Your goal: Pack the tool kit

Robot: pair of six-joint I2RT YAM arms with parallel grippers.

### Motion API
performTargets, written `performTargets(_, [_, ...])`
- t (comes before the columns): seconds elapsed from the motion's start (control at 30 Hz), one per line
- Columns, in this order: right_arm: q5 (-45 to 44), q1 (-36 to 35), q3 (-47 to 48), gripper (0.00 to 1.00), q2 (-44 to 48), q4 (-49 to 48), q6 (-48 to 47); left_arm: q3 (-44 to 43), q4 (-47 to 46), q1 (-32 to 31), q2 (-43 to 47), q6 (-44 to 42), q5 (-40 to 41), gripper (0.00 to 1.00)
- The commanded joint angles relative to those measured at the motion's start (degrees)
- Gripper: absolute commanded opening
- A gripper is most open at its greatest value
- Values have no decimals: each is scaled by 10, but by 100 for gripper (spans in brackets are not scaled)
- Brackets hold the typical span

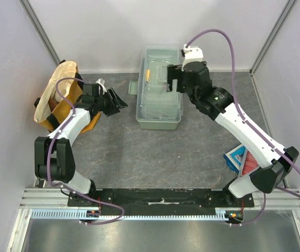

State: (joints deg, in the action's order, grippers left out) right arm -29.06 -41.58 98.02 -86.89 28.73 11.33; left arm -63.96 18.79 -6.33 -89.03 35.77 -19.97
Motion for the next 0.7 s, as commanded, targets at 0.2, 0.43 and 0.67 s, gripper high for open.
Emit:
performTargets(0.2, [227, 148, -161, 98, 23, -111, 97, 13, -248, -3, 44, 48, -144, 72])
performTargets(0.43, [289, 207, -140, 96, -51, -205, 149, -115, -231, -23, -68, 33, -153, 68])
performTargets(0.67, [320, 210, -90, 85, -142, -206, 147, -265, -143, -60, -174, -26, -126, 66])
